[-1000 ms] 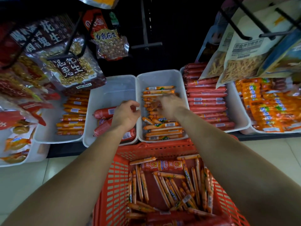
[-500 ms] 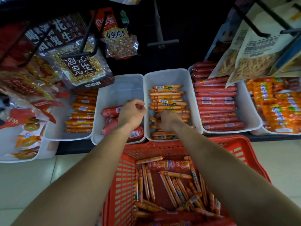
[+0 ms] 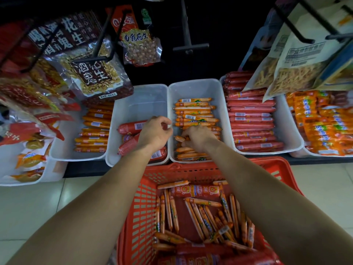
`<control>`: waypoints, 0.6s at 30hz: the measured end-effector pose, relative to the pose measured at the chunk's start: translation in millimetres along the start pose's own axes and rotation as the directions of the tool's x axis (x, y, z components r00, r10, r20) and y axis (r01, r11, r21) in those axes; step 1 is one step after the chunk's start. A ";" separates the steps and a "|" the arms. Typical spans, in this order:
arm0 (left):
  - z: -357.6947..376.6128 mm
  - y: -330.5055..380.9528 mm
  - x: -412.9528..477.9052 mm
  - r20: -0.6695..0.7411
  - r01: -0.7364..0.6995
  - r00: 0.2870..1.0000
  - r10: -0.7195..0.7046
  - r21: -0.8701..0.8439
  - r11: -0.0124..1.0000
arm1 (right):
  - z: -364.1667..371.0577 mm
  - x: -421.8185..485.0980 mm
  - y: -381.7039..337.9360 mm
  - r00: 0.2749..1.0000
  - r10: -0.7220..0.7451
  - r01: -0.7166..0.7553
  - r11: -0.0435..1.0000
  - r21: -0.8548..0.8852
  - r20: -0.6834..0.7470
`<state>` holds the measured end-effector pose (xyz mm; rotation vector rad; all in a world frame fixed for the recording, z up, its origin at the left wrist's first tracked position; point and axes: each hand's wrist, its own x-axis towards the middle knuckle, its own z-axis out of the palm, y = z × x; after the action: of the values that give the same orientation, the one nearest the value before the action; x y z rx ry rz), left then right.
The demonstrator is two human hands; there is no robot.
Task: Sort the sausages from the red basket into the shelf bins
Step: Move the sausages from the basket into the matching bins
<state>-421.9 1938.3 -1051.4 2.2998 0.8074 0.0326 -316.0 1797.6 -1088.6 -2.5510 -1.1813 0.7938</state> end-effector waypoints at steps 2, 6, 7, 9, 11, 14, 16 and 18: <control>1.2 1.3 -3.9 0.030 -0.013 0.999 0.012 0.004 1.000 | -5.8 -3.6 3.8 1.000 -0.004 0.004 1.000 0.018 -0.019; 1.8 8.7 -9.0 0.037 -0.044 0.998 0.045 -0.020 0.999 | -24.0 -16.4 17.7 0.989 0.011 0.022 0.976 0.216 -0.150; 2.1 11.6 -8.8 0.046 -0.048 0.998 0.050 -0.035 0.998 | -29.9 -19.6 21.8 0.979 0.025 0.033 0.961 0.276 -0.203; 2.2 21.8 -10.0 0.093 -0.049 0.994 0.057 -0.079 0.996 | -41.7 -23.7 30.2 0.958 0.051 0.062 0.924 0.377 -0.284; 6.4 33.7 -10.3 0.159 -0.041 0.985 0.060 -0.121 0.992 | -54.3 -27.7 37.2 0.945 0.061 0.089 0.898 0.432 -0.322; 20.8 49.2 -11.0 0.254 -0.030 0.963 0.086 -0.215 0.976 | -68.3 -32.9 46.5 0.938 0.057 0.128 0.859 0.495 -0.342; 30.4 58.4 -13.0 0.291 -0.026 0.951 0.105 -0.265 0.964 | -75.7 -38.3 49.5 0.947 0.036 0.158 0.815 0.558 -0.320; 38.5 64.8 -12.8 0.302 -0.023 0.946 0.118 -0.301 0.953 | -82.1 -44.7 49.8 0.956 0.024 0.172 0.760 0.627 -0.291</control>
<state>-388.0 1871.0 -1038.2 1.9820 0.5136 -0.1706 -262.2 1733.4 -1023.8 -1.9361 -0.7322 0.6393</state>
